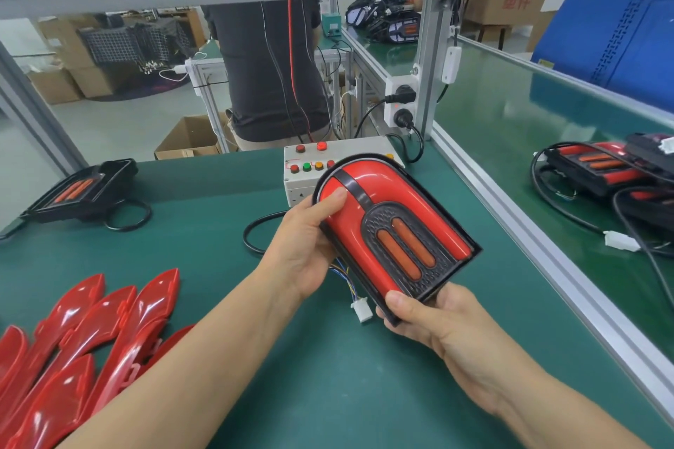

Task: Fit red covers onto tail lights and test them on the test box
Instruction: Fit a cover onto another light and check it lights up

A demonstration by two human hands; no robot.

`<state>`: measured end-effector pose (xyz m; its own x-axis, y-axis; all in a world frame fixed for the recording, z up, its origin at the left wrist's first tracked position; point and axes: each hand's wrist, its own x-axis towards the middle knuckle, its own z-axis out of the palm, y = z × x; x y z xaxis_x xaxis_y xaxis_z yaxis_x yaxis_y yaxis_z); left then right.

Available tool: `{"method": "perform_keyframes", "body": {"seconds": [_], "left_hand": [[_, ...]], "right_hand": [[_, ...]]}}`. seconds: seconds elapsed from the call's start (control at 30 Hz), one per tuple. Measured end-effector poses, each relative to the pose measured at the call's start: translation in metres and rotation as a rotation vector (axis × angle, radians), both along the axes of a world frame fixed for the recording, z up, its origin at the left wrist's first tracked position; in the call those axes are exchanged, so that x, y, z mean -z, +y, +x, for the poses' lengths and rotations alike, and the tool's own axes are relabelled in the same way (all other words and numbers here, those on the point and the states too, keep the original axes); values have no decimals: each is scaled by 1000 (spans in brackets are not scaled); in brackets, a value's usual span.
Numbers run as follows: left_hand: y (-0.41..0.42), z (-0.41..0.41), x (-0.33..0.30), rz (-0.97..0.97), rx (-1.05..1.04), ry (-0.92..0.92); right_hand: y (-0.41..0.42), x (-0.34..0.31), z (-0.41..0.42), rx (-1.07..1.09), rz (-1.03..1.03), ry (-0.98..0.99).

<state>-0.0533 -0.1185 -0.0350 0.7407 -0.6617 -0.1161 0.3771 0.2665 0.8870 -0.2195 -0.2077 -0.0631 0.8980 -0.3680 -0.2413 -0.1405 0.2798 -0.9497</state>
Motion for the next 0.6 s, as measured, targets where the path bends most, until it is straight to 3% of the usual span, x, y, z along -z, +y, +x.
{"method": "perform_keyframes", "body": {"seconds": [0.4,0.6], "left_hand": [[-4,-6,10,93,-175,-72],[-3,-3,12,71,0,-32]], "right_hand": [[13,5,1,122,-2,6],[3,5,-1,25,100,19]]}}
